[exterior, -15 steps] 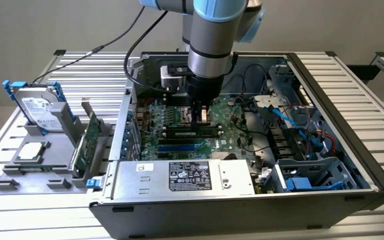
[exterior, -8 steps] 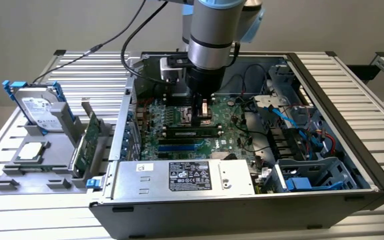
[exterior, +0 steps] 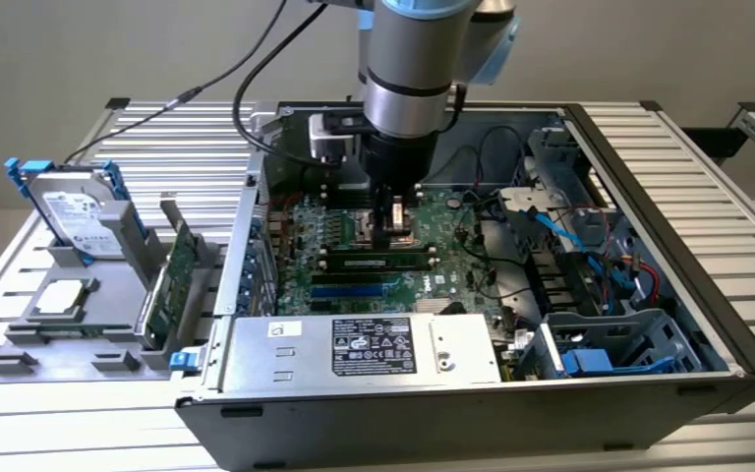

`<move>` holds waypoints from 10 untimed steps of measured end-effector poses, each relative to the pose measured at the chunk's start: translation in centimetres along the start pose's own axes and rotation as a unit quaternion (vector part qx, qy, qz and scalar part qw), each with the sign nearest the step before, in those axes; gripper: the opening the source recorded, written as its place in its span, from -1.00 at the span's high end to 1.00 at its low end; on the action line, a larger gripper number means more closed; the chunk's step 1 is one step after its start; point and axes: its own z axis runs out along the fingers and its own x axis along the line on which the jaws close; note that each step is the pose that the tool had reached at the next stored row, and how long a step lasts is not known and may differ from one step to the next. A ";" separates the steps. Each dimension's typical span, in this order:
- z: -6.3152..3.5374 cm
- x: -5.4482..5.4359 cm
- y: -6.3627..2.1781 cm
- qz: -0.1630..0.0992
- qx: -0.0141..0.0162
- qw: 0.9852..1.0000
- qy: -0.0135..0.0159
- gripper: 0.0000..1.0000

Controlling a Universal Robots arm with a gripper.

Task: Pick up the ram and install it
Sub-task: 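Press down the ram until it locks into place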

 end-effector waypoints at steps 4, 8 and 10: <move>0.46 0.0 0.12 0.000 0.000 1.000 0.000 0.79; 1.01 0.0 0.17 0.000 0.000 1.000 0.001 0.79; 1.30 0.0 0.19 0.000 0.000 1.000 0.003 0.79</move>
